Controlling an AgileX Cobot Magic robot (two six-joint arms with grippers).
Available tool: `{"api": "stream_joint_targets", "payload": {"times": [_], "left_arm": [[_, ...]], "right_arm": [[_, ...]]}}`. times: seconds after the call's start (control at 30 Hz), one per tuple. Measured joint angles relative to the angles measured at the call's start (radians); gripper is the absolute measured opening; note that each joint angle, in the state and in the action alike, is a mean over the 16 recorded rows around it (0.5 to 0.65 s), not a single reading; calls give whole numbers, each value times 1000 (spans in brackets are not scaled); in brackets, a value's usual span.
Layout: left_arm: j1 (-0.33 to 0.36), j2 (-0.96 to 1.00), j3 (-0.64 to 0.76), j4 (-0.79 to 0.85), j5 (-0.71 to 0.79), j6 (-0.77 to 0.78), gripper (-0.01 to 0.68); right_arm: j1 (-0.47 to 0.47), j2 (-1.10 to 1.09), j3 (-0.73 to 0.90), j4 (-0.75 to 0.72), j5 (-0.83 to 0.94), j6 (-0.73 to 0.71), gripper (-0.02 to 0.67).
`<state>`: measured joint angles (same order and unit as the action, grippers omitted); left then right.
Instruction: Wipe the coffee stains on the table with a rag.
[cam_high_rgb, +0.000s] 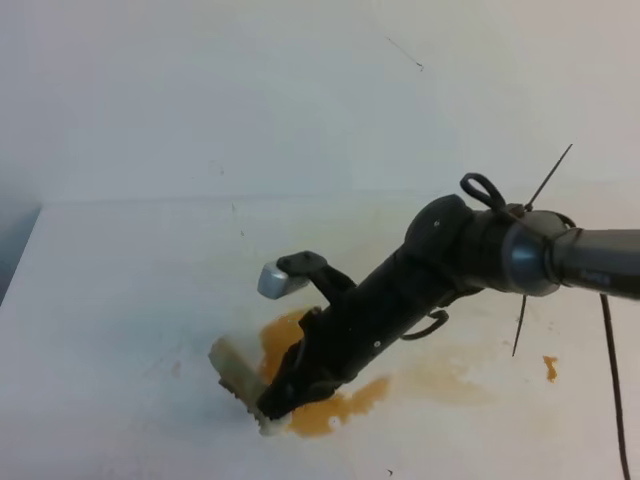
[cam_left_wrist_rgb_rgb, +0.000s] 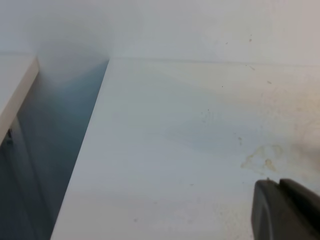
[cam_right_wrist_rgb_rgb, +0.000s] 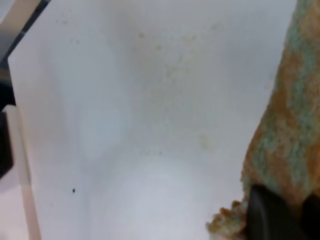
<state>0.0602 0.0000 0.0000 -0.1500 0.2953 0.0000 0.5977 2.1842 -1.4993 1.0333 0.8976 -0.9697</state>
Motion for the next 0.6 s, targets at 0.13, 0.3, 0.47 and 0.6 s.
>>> {"api": "stream_joint_targets", "payload": {"times": [0.13, 0.3, 0.47, 0.6], "left_arm": [[0, 0, 0, 0, 0, 0, 0], [0, 0, 0, 0, -1, 0, 0], [0, 0, 0, 0, -2, 0, 0], [0, -2, 2, 0, -2, 0, 0]], "right_arm": [[0, 43, 0, 16, 0, 13, 48], [-9, 80, -3, 26, -43, 44, 48], [-34, 94, -5, 37, -125, 80, 47], [-66, 95, -7, 48, -186, 103, 47]]}}
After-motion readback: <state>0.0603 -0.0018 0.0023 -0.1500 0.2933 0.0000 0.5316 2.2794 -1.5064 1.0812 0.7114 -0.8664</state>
